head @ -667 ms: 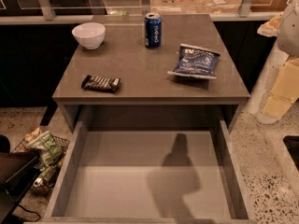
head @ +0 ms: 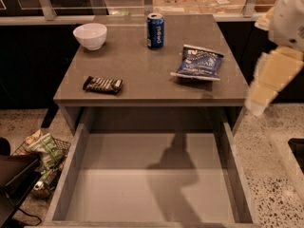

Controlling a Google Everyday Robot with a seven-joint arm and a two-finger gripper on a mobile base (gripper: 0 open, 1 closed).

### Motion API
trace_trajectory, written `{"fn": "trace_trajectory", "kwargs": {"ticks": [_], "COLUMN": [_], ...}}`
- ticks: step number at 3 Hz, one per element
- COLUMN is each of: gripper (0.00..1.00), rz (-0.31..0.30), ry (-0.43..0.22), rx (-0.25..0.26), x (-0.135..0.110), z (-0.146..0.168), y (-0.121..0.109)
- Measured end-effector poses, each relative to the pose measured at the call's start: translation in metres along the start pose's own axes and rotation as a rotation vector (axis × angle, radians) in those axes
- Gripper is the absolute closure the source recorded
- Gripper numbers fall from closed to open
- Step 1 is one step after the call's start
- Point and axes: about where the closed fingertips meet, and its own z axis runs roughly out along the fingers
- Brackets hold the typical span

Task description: Place blue chip bag into top drawer

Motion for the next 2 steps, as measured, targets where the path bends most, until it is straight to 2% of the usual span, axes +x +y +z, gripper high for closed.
{"fn": "trace_trajectory", "kwargs": {"ticks": [1,2], "gripper": [0.0,0.0], "rz": [0.057,0.106], "ry": [-0.047,-0.105], "rx": [0.078,0.18], "x": [-0.047,-0.078], "z": [0.021,0.036], "y": [-0.053,-0.081]}}
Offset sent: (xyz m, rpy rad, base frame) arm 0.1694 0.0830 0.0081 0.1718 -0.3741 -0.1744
